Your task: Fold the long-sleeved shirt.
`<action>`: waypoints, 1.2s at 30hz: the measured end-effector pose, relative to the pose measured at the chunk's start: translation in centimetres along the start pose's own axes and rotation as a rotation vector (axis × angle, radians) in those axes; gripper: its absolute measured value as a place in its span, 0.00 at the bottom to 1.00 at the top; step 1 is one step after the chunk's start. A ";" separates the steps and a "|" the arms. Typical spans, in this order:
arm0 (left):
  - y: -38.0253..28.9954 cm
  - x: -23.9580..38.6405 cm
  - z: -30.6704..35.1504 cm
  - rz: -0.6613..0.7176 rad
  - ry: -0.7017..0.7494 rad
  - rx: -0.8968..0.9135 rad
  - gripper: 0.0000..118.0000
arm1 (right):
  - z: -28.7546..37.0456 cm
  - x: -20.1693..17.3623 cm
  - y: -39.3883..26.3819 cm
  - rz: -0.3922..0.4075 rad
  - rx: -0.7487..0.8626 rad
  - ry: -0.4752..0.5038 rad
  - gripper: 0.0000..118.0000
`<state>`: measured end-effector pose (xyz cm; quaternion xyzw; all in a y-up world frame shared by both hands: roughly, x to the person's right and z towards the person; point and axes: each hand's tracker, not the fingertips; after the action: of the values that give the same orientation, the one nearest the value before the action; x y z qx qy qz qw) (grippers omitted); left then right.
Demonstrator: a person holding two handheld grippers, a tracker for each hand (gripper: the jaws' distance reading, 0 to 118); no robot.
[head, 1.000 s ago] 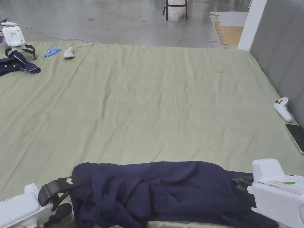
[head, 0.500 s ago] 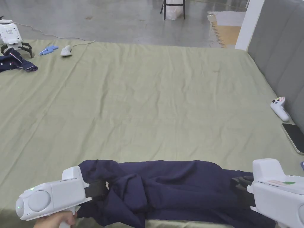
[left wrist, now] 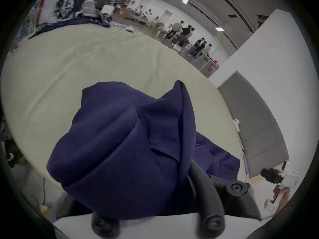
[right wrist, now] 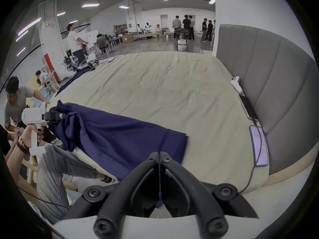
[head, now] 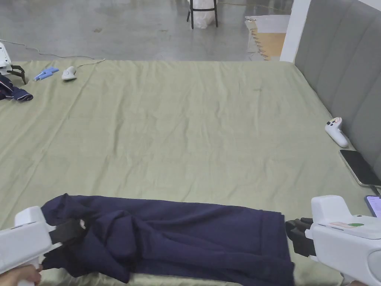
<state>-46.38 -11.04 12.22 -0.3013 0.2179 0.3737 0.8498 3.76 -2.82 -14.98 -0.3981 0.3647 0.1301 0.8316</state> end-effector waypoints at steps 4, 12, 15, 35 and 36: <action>0.7 0.5 1.9 -0.069 0.077 0.019 0.25 | -0.2 -0.2 0.1 -0.007 0.001 0.006 0.00; -2.0 17.0 5.3 -0.474 0.113 0.109 0.26 | -0.6 -0.6 0.3 -0.011 0.006 0.006 0.00; -5.1 23.4 2.4 -0.678 0.171 0.104 0.25 | -0.3 -0.5 -0.1 -0.021 0.010 0.008 0.00; -16.3 34.1 -5.9 -0.774 -0.214 -0.191 0.89 | 4.4 5.3 -3.2 -0.169 0.030 -0.115 0.00; -14.5 33.8 -4.1 -0.731 -0.258 -0.147 0.89 | 4.2 5.3 -3.2 -0.172 0.028 -0.115 0.00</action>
<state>-14.72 -4.63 -5.77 -0.3696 -0.0395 0.0960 0.9234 11.25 -2.08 -15.19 -0.4081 0.2829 0.0758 0.8647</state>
